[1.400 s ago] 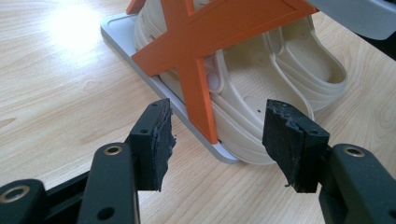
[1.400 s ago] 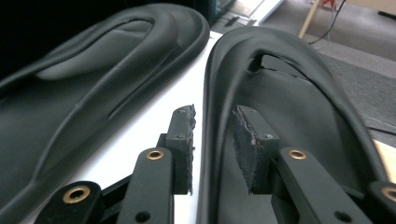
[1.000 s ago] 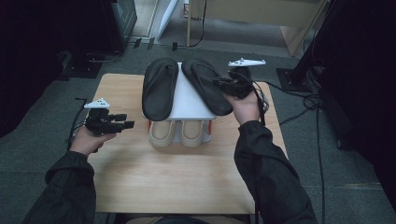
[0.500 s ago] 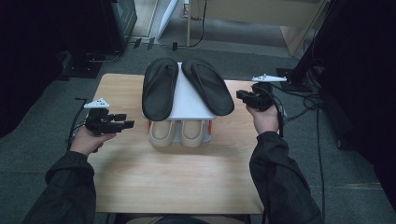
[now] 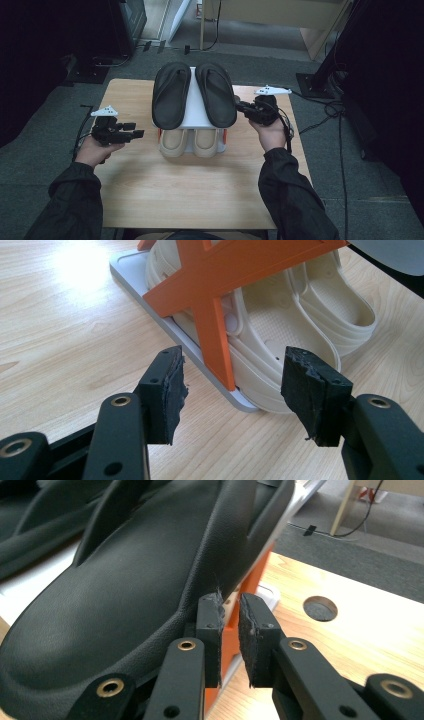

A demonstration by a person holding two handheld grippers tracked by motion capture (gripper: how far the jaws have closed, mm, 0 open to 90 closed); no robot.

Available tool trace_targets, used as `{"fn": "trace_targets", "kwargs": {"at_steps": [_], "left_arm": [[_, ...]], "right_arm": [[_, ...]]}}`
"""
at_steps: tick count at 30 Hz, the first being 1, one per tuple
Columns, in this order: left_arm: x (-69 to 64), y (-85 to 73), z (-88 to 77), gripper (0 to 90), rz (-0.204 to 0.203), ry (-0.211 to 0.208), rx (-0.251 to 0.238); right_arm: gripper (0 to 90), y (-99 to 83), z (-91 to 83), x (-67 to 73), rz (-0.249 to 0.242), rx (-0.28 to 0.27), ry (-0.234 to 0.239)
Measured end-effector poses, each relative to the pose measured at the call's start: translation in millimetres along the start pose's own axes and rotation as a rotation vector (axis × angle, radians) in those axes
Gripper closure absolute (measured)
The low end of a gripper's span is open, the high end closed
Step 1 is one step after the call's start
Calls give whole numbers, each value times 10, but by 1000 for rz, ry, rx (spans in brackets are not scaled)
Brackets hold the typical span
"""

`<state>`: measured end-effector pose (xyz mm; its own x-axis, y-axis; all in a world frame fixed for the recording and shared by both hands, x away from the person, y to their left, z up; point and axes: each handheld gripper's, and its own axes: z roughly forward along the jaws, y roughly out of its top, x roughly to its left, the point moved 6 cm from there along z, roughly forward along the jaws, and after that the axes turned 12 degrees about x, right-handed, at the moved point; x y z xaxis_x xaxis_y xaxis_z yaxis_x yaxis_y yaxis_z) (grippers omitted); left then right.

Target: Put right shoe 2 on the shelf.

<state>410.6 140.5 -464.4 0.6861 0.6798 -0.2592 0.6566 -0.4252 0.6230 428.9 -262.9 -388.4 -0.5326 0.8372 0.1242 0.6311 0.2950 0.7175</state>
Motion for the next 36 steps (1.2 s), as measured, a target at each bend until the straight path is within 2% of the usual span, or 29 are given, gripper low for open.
{"fn": "trace_targets", "kwargs": {"at_steps": [6, 11, 18, 24, 29, 33, 36], "left_arm": [[3, -1, -5, 423, -2, -1, -2], [3, -3, -3, 422, -1, -1, -1], [10, -16, 15, 418, 0, 3, 2], [30, -51, 50, 402, 6, 18, 4], [38, -71, 72, 394, 12, 31, 3], [41, -91, 103, 389, 9, 35, 6], [57, -110, 130, 382, 12, 45, 19]], "right_arm": [[783, 33, 57, 117, -10, -5, 38], [783, 52, 95, 176, -20, -10, 47], [753, -2, 67, 109, -19, -17, 44], [692, -211, 19, -8, -30, -23, 42], [643, -485, 27, -92, -84, -30, 21], [600, -690, 71, -119, -77, -16, 45], [567, -809, 105, -124, -91, 2, 51]]}}
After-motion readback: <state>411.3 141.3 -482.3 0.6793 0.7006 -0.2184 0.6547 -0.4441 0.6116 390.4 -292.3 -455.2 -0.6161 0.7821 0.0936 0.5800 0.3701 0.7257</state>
